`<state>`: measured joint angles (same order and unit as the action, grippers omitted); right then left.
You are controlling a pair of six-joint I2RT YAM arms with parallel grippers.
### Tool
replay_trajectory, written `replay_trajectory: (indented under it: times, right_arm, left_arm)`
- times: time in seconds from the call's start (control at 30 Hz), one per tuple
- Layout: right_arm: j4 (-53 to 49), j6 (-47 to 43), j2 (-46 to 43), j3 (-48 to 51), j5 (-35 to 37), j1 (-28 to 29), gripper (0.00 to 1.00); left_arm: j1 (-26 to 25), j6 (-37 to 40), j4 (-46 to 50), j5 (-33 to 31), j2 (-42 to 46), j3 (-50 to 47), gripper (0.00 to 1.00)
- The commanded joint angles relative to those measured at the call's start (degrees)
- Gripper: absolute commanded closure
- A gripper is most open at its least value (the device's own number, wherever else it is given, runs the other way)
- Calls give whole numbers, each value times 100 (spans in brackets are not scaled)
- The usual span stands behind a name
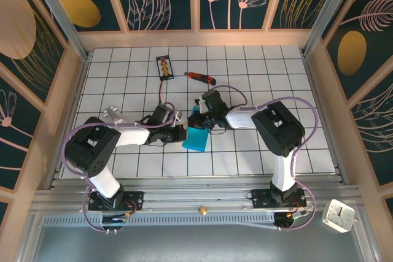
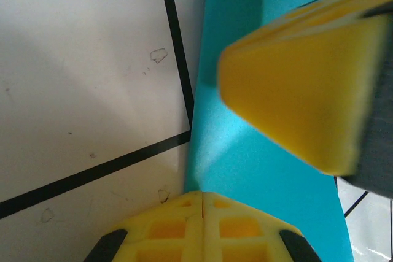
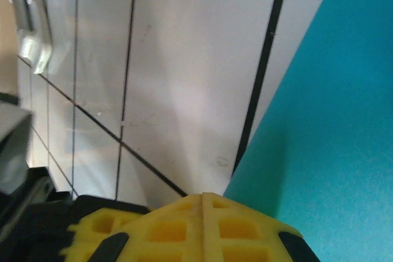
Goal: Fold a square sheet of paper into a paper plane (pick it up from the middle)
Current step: First fold in half a square sheet of paper at the center of the table.
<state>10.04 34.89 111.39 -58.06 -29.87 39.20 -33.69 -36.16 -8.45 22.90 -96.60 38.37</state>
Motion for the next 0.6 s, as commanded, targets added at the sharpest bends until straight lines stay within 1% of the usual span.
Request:
replay_trajectory:
  times: [0.0, 0.3, 0.57]
  right_arm:
    - [-77, 70, 204, -227, -55, 66, 100]
    - [-671, -149, 451, -525, 486, -43, 100]
    - [-974, -256, 730, -792, 658, -249, 100]
  left_arm:
    - [12, 218, 1097, -687, -452, -201, 100]
    - [5, 394, 1389, -847, -542, -122, 100]
    - [-42, 614, 1608, -1027, -635, -163, 100]
